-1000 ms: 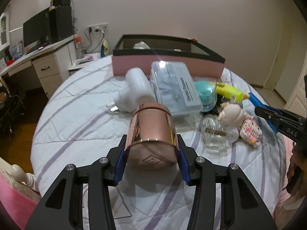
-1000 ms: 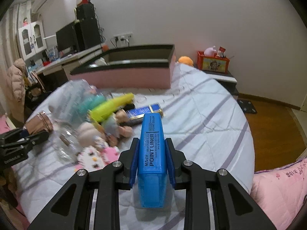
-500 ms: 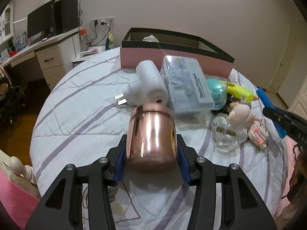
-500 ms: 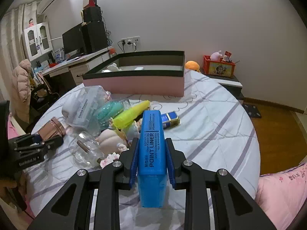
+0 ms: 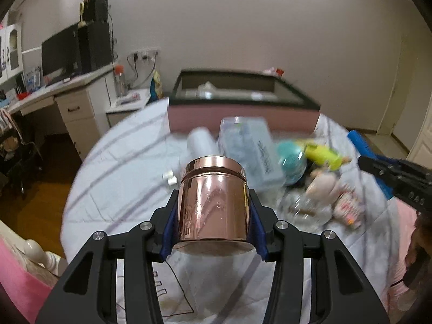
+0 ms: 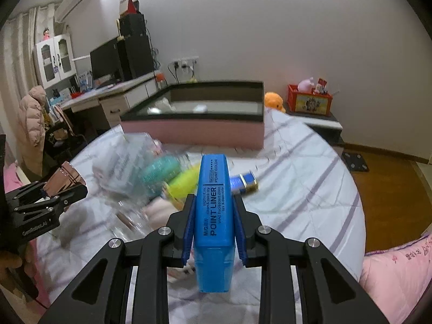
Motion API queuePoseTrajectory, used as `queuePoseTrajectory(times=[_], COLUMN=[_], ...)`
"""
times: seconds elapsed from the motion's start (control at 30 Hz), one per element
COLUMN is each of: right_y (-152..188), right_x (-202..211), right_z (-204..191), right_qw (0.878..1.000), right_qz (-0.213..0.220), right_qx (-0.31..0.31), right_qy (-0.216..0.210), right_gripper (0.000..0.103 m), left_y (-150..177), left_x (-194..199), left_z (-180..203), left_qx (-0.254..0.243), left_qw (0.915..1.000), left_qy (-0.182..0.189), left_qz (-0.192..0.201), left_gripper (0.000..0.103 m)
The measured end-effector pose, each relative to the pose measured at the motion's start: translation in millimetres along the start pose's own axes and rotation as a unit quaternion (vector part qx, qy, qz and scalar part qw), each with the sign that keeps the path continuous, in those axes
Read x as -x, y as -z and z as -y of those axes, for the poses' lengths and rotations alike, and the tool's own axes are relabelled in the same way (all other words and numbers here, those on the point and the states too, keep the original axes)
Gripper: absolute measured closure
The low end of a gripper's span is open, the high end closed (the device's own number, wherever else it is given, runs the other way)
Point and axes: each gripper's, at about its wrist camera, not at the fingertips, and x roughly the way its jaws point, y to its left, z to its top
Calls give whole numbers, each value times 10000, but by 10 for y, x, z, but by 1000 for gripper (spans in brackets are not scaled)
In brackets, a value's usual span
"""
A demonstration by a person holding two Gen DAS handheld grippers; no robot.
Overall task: Organize rigid objects
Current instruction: 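Lift the copper cup and blue highlighter and carry them over the pink box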
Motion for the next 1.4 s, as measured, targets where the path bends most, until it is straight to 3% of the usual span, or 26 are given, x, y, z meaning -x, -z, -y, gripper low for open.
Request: queuePoseTrajectory(times=[0.23, 0.53, 0.8, 1.1, 1.23, 1.4], right_y=[-300, -530, -678, -1009, -1255, -1516], right_x=[308, 596, 628, 328, 20, -572], right_z=[-254, -523, -565, -393, -285, -125], right_qw=[9983, 9931, 9907, 9910, 9924, 9956], right_qz=[528, 1069, 1242, 1249, 1131, 757], right_qx=[162, 352, 400, 380, 458, 547], right_qy=[-188, -330, -374, -301, -186, -36], right_gripper=[76, 76, 76, 76, 76, 76], left_y=[-243, -446, -654, -1076, -1307, -1560], left_x=[418, 869, 935, 478, 122, -516], left_z=[84, 183, 216, 185, 150, 58], left_qx=[-121, -276, -308, -379, -384, -355], left_qw=[9981, 9896, 9858, 9875, 9892, 9942], left_qy=[-79, -273, -239, -25, 98, 274], left_qz=[599, 1382, 1635, 1532, 1413, 973], left_gripper=[56, 56, 56, 56, 56, 56])
